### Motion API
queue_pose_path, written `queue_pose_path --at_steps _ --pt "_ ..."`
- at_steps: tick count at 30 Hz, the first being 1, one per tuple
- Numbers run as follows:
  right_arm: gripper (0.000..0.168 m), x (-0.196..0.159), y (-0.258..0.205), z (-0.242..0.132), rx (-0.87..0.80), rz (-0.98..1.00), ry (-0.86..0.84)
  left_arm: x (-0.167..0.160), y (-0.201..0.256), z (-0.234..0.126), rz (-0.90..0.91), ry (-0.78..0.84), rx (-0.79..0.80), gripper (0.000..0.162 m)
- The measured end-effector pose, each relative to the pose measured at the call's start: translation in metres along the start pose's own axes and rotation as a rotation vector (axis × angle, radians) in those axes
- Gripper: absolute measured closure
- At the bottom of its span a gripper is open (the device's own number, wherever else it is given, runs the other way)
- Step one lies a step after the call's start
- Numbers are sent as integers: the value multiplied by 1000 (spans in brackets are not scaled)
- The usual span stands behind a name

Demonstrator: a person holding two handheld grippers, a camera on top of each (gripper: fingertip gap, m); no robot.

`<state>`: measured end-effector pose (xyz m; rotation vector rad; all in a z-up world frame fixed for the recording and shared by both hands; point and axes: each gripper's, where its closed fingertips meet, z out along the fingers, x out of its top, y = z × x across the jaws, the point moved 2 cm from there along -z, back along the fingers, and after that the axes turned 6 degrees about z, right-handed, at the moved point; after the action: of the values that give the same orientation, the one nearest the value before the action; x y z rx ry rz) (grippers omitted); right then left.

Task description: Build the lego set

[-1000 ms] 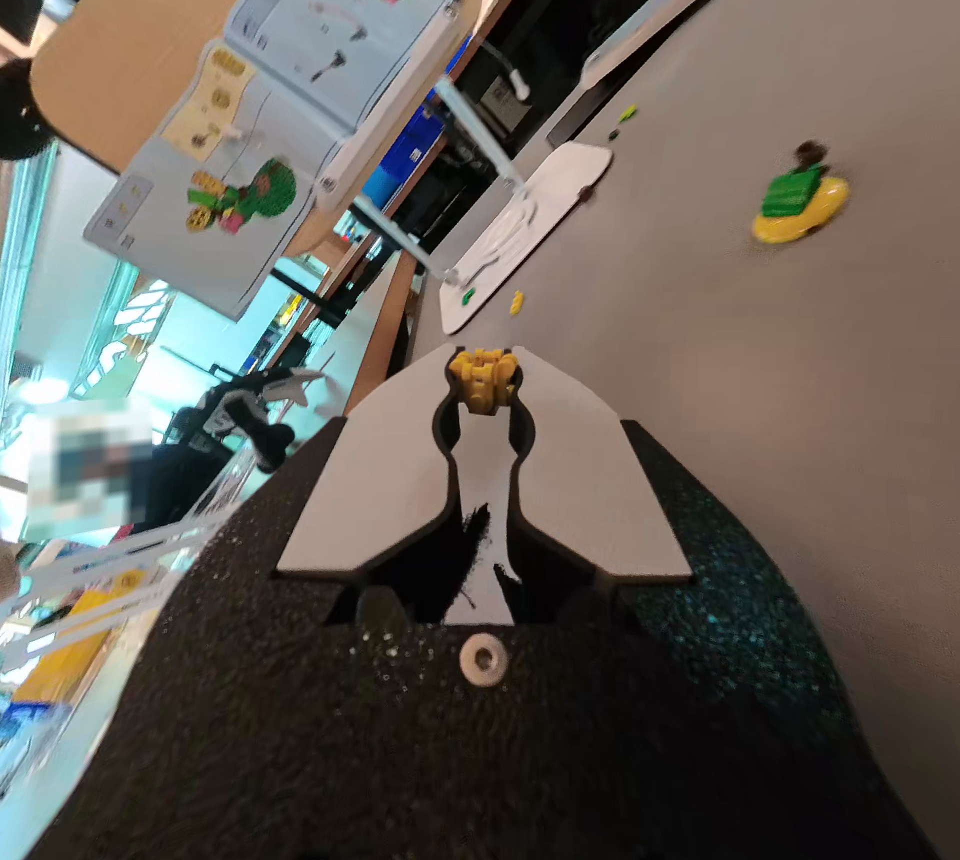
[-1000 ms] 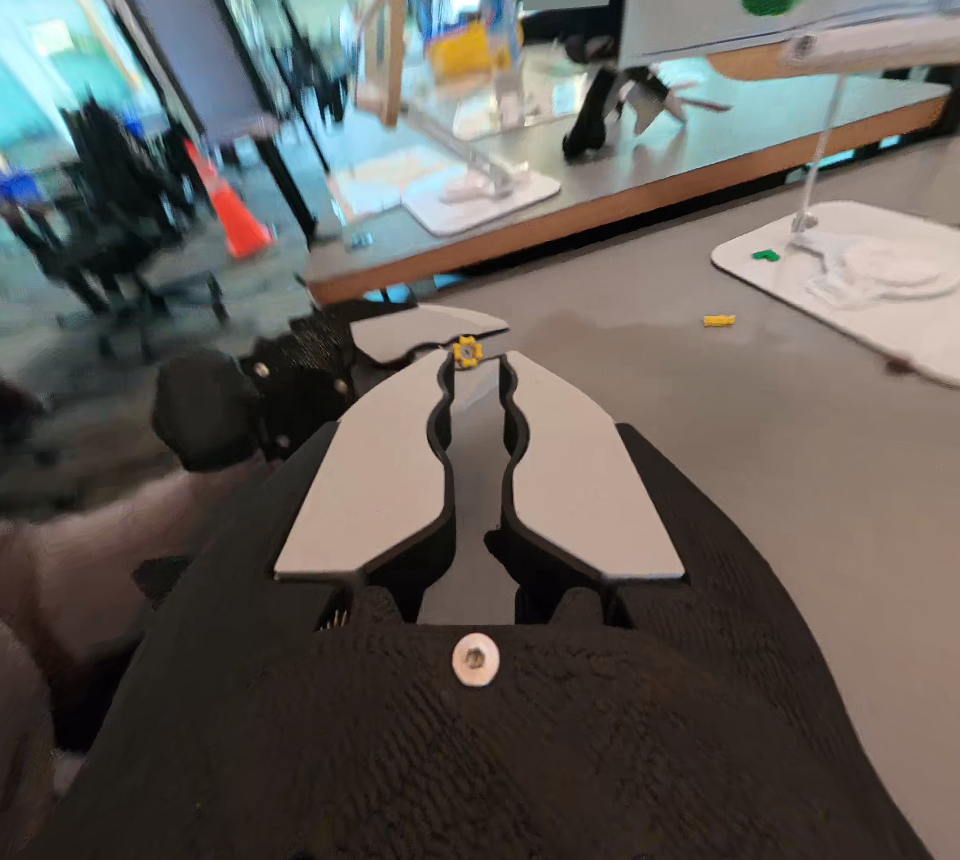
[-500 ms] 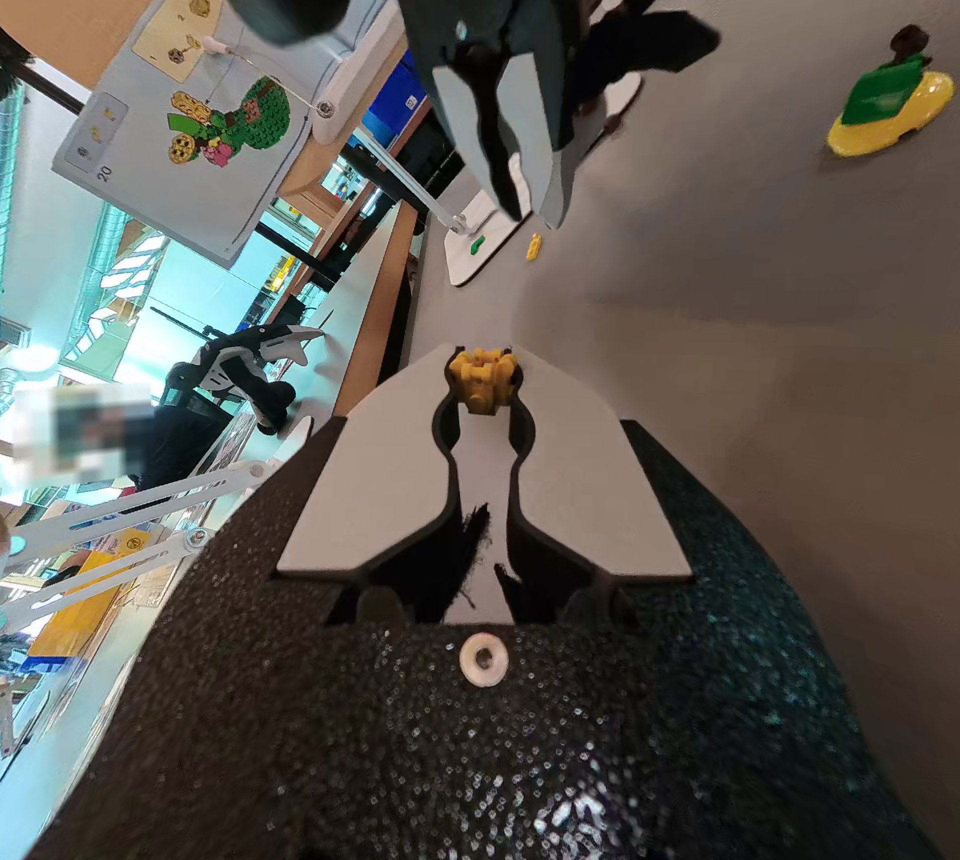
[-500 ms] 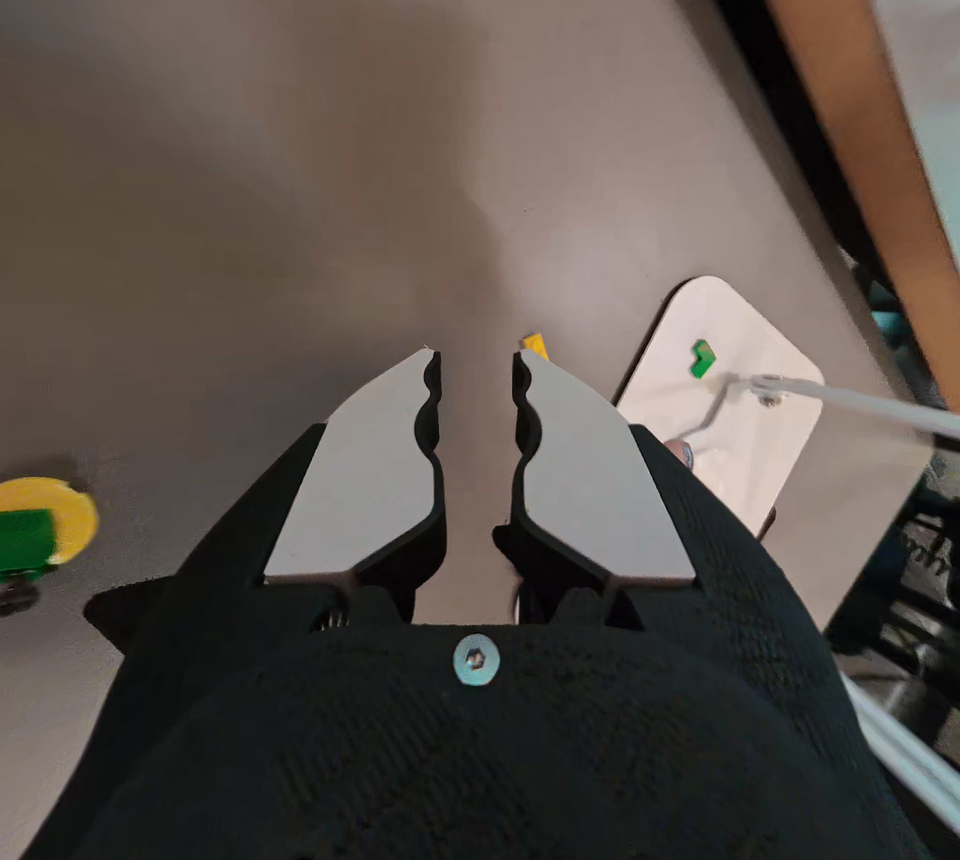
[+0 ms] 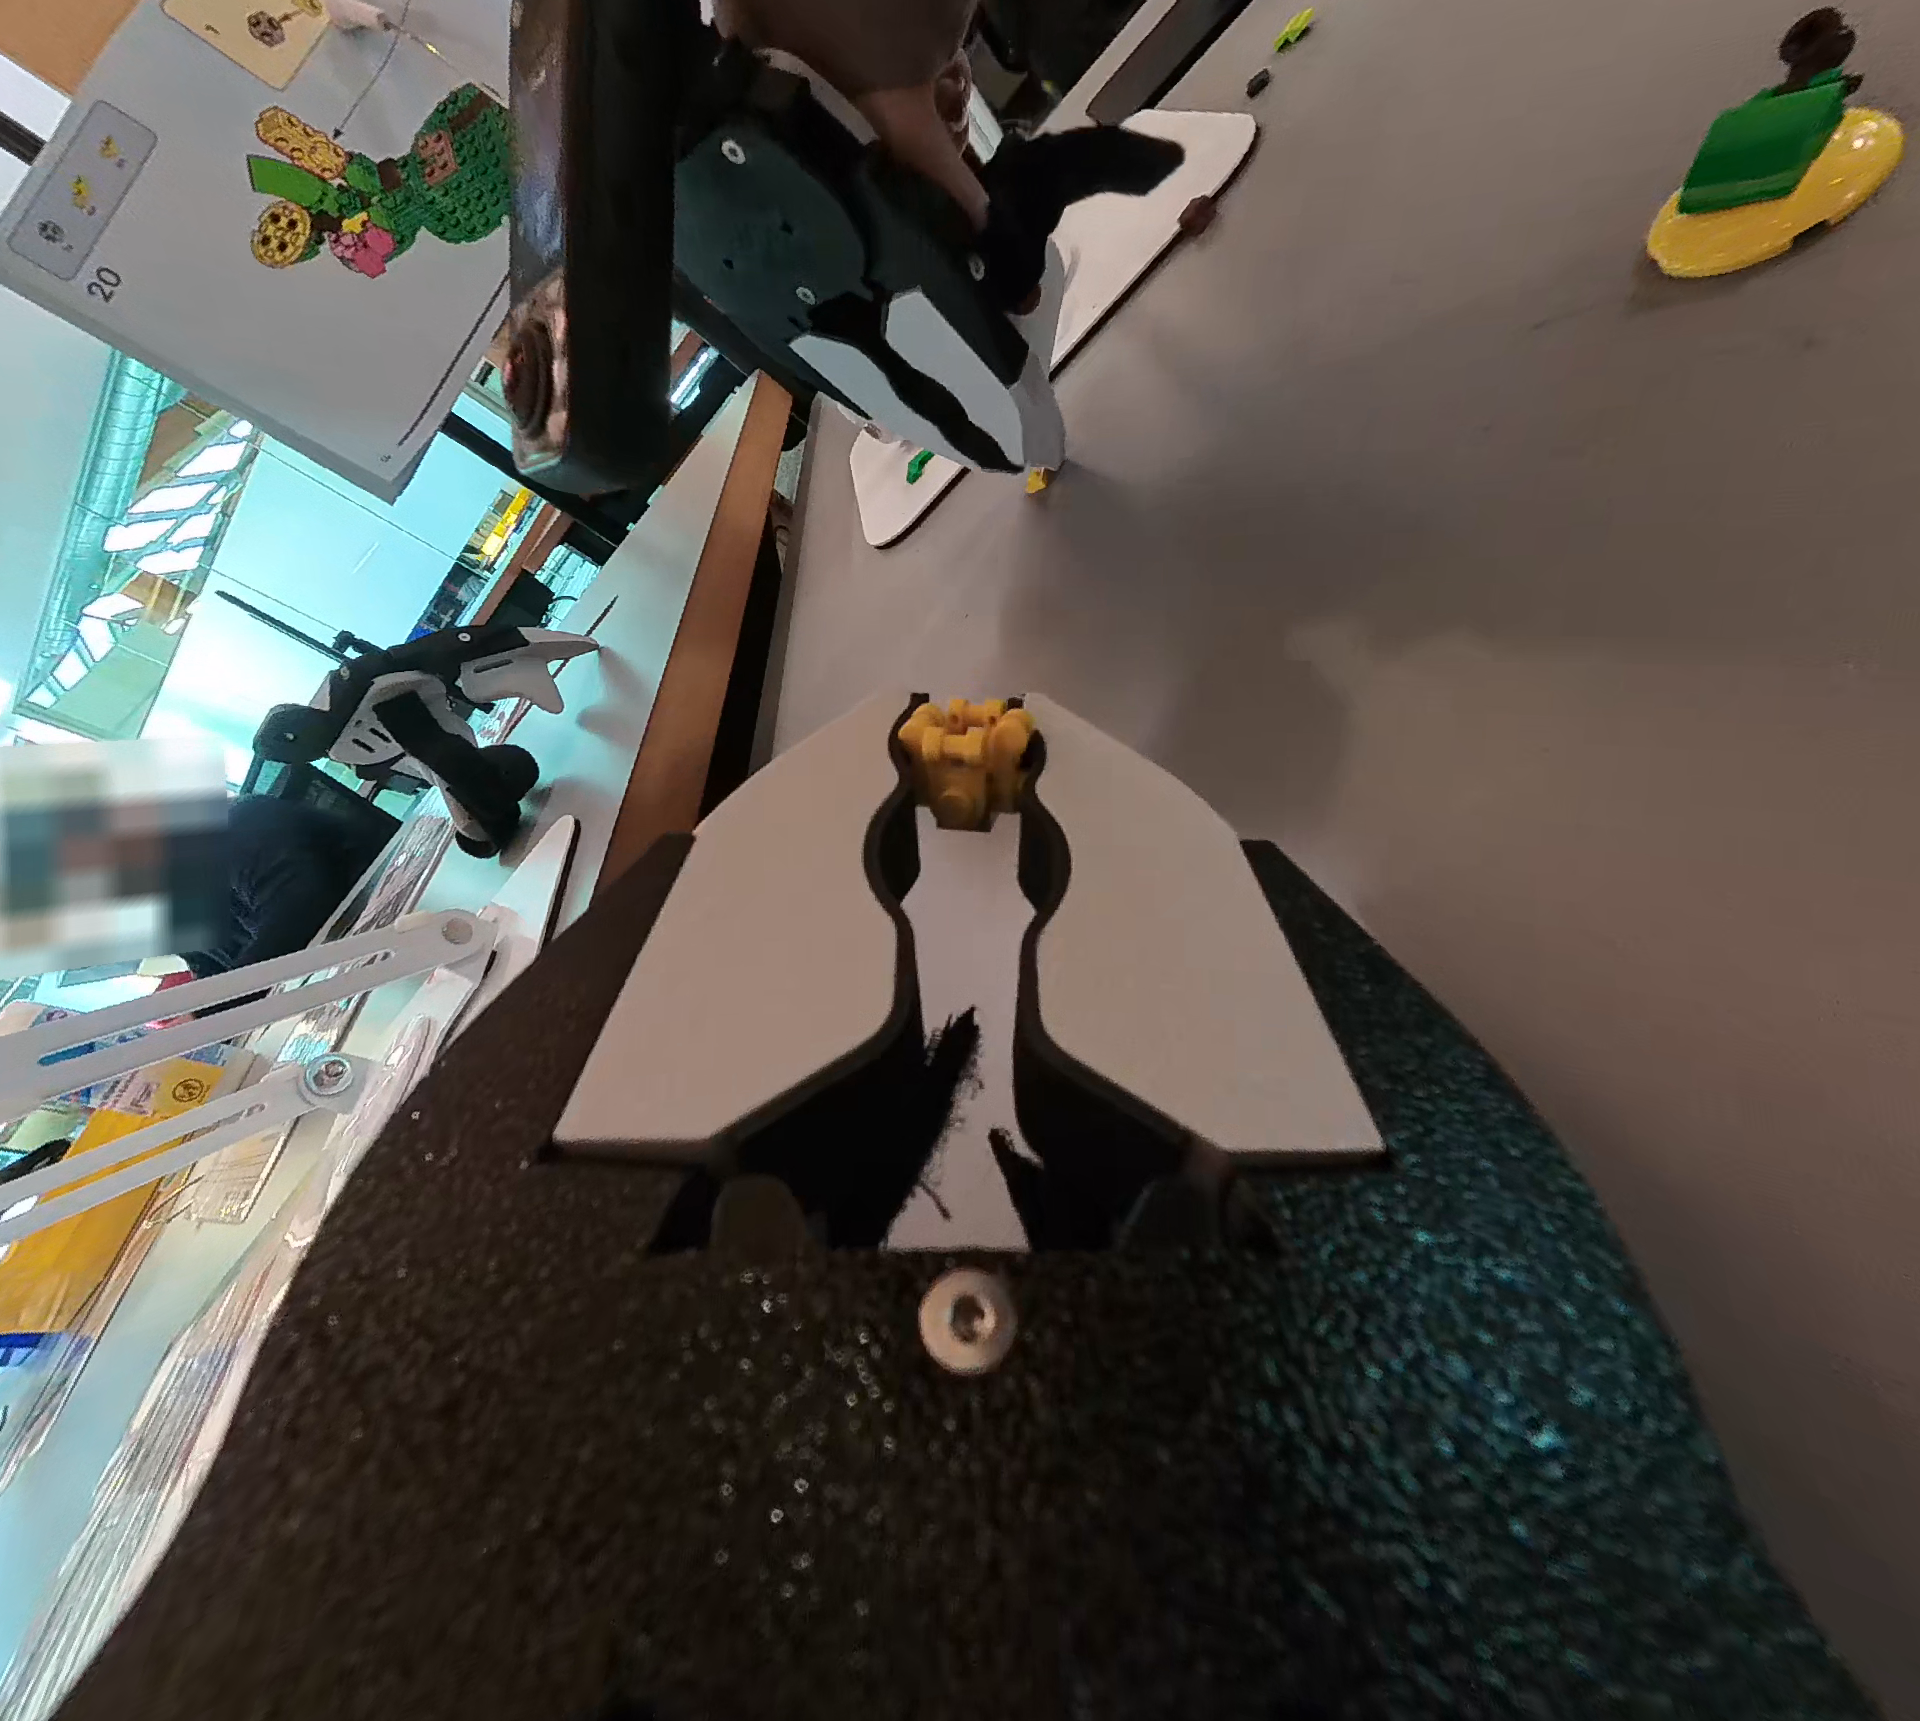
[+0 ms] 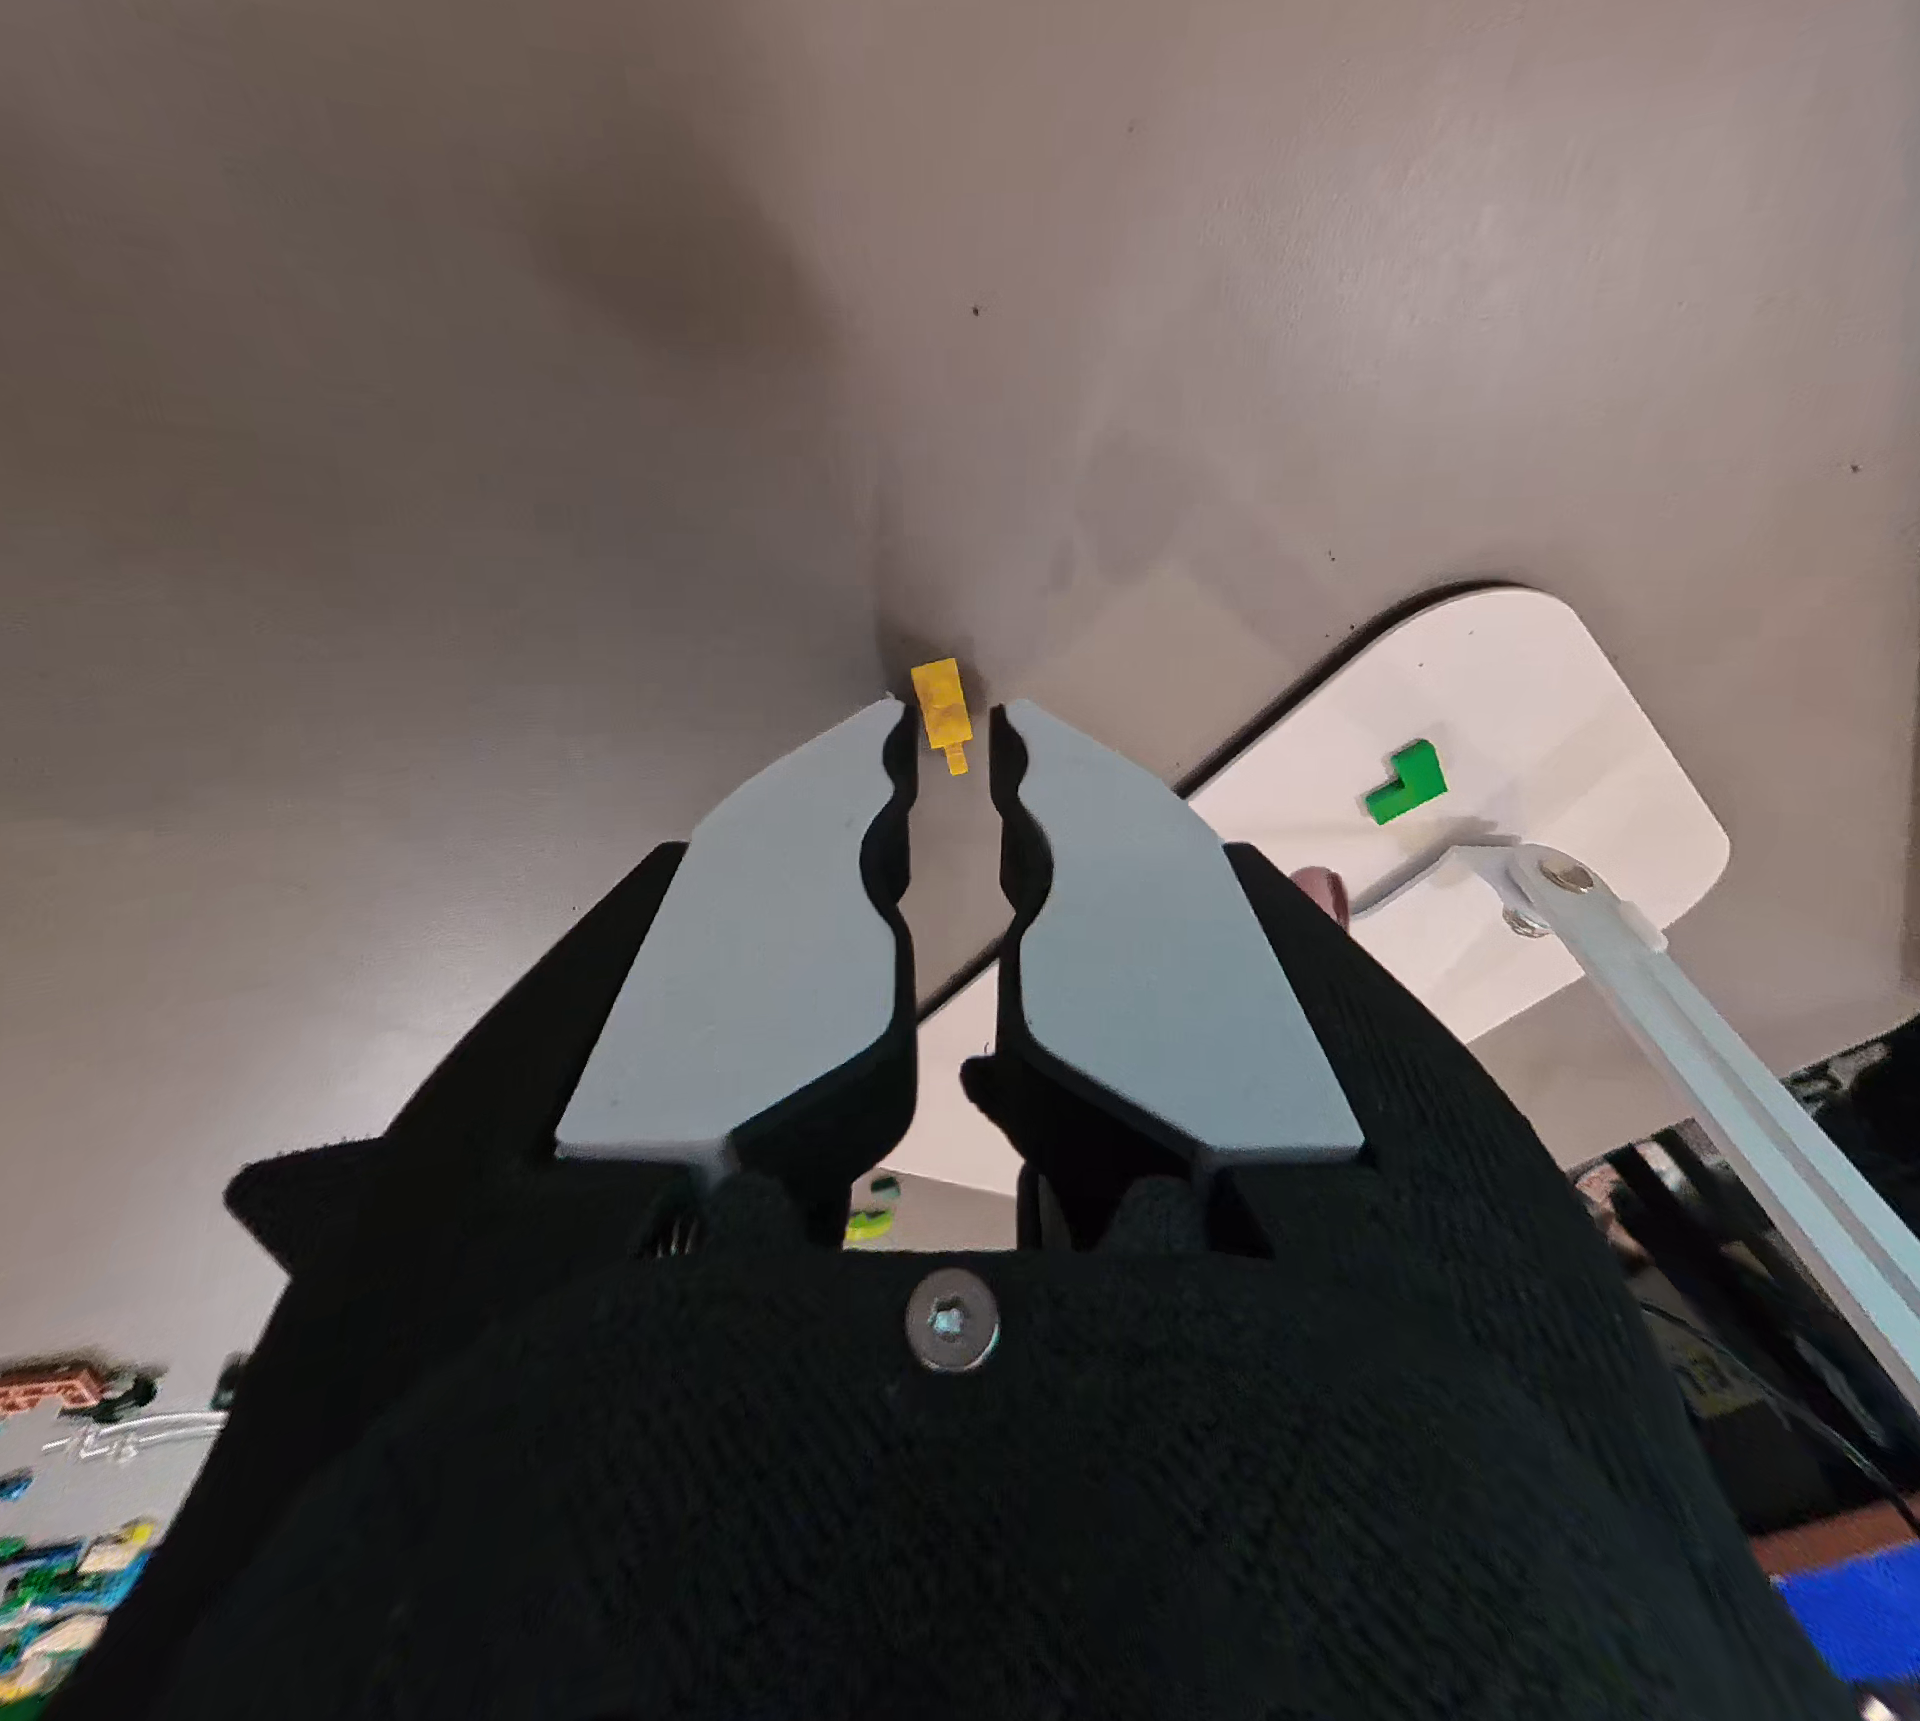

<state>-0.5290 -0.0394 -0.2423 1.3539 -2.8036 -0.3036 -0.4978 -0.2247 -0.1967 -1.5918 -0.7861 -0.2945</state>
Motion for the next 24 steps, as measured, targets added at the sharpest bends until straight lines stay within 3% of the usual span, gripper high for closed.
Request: queue_pose_path --at_steps 6,10,17,24 --pt "164 0 -8 -3 -17 55 0 0 3 2 11 -5 -15 148" --pt "164 2 -39 -29 -66 104 60 5 4 2 2 14 -20 148" --pt "164 -6 -165 -80 -20 245 170 28 14 0 4 78 -43 148" --pt "164 -10 -286 -88 17 167 93 51 34 -4 33 156 -100 148"
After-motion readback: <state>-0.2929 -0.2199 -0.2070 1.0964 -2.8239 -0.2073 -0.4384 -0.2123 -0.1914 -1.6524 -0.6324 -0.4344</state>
